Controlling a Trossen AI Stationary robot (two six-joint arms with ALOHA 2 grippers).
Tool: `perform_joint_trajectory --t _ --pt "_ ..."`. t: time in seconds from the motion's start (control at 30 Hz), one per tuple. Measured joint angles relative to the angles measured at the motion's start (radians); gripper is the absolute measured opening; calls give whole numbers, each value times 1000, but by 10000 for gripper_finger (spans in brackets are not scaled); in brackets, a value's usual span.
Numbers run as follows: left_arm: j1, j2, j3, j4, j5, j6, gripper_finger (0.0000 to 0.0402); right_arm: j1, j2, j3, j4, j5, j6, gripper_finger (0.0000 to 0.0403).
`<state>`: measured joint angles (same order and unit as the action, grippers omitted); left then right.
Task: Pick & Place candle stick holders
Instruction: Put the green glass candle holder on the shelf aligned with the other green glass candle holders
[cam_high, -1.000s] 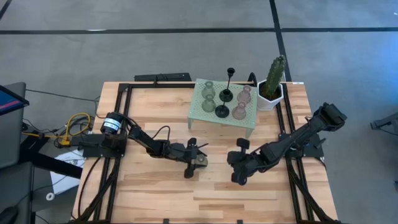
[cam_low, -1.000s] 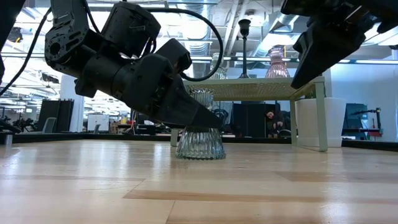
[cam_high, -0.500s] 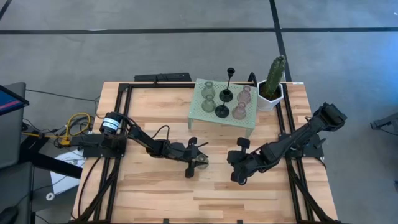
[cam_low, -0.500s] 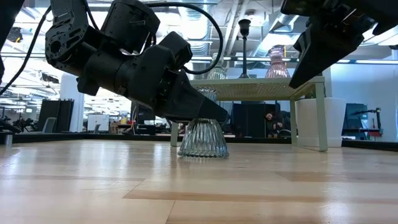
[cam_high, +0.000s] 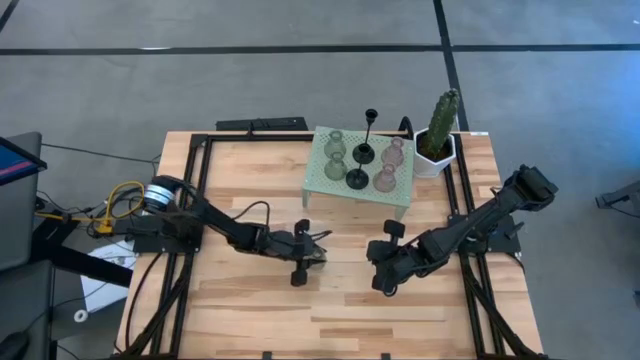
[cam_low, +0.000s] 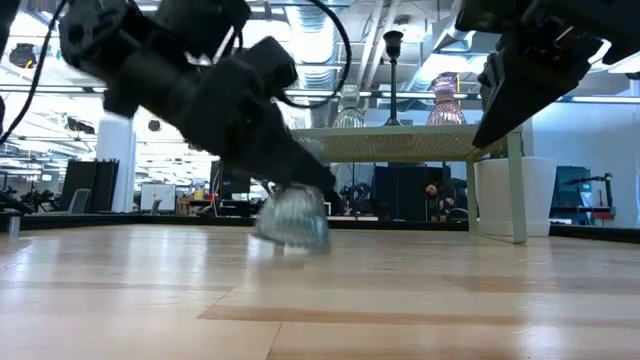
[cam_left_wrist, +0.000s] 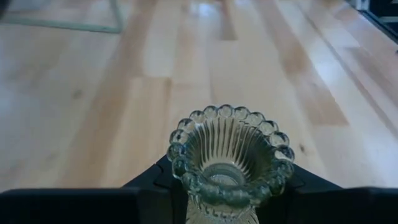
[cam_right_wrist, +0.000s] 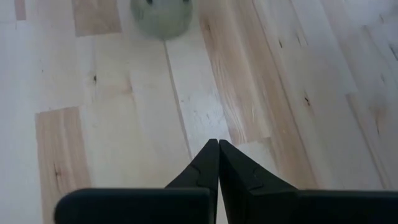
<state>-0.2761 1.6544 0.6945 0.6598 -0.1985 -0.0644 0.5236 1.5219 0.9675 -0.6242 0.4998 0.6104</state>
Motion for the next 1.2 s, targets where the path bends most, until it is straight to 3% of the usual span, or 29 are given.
perform_joint_trajectory --t 0.17,0.4,0.63,0.83,1.03,1.2 --pt "3 -175 0 -163 -82 -3 127 1 0 -38 41 0 19 0" --pt "30 -399 2 -201 -89 64 125 31 0 -171 251 54 55 0" --pt "140 -539 2 -246 -123 110 125 73 0 -279 385 95 174 0" --pt "260 -555 21 -248 -93 112 127 99 0 -302 402 130 235 0" --pt "353 -494 103 -243 -4 113 125 98 0 -302 402 142 240 0" --pt "406 -434 150 -300 -2 96 127 104 0 -302 401 144 254 0"
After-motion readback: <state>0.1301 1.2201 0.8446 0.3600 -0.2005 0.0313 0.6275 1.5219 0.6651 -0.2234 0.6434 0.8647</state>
